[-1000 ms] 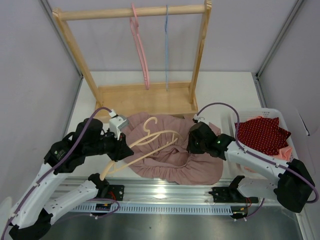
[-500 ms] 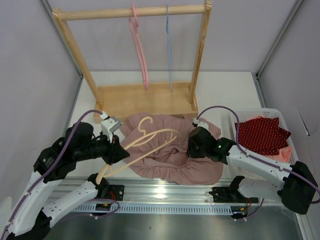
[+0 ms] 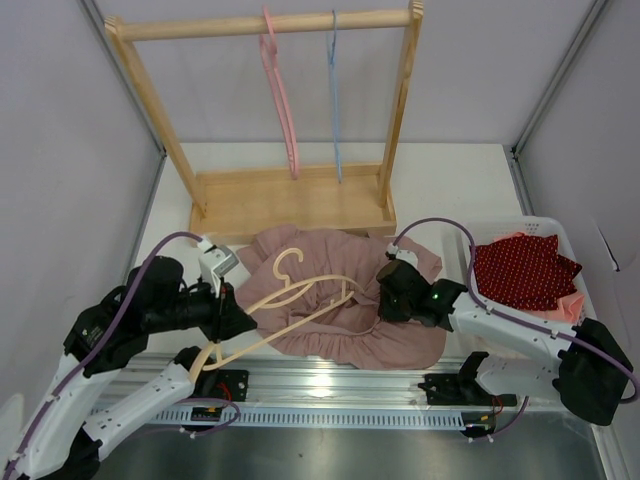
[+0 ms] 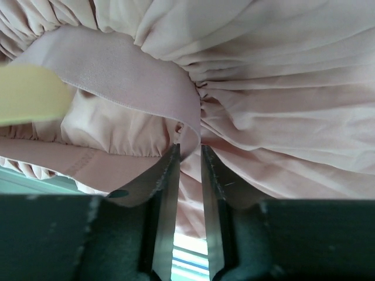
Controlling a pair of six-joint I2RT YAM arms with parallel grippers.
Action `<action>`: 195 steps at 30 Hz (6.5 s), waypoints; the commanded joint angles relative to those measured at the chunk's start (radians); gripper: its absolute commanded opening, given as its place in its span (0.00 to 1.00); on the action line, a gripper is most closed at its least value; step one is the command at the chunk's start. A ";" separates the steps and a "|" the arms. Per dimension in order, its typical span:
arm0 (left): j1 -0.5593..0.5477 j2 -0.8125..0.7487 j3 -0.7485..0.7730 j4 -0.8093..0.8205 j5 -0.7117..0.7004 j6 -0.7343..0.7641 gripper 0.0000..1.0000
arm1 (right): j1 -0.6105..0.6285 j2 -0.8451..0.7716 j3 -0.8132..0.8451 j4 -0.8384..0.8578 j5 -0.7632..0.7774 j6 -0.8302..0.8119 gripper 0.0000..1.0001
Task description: Place the skirt on the hanger
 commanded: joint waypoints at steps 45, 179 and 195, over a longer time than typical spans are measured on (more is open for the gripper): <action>-0.014 0.266 -0.106 0.397 0.168 0.008 0.00 | -0.004 -0.022 0.212 -0.075 0.050 -0.051 0.04; -0.197 0.577 -0.447 1.005 -0.037 -0.328 0.62 | 0.070 -0.291 -0.021 0.285 0.281 -0.256 0.00; -0.084 0.373 -0.451 0.991 -0.115 -0.409 0.67 | 0.069 -0.346 -0.050 0.293 0.246 -0.250 0.00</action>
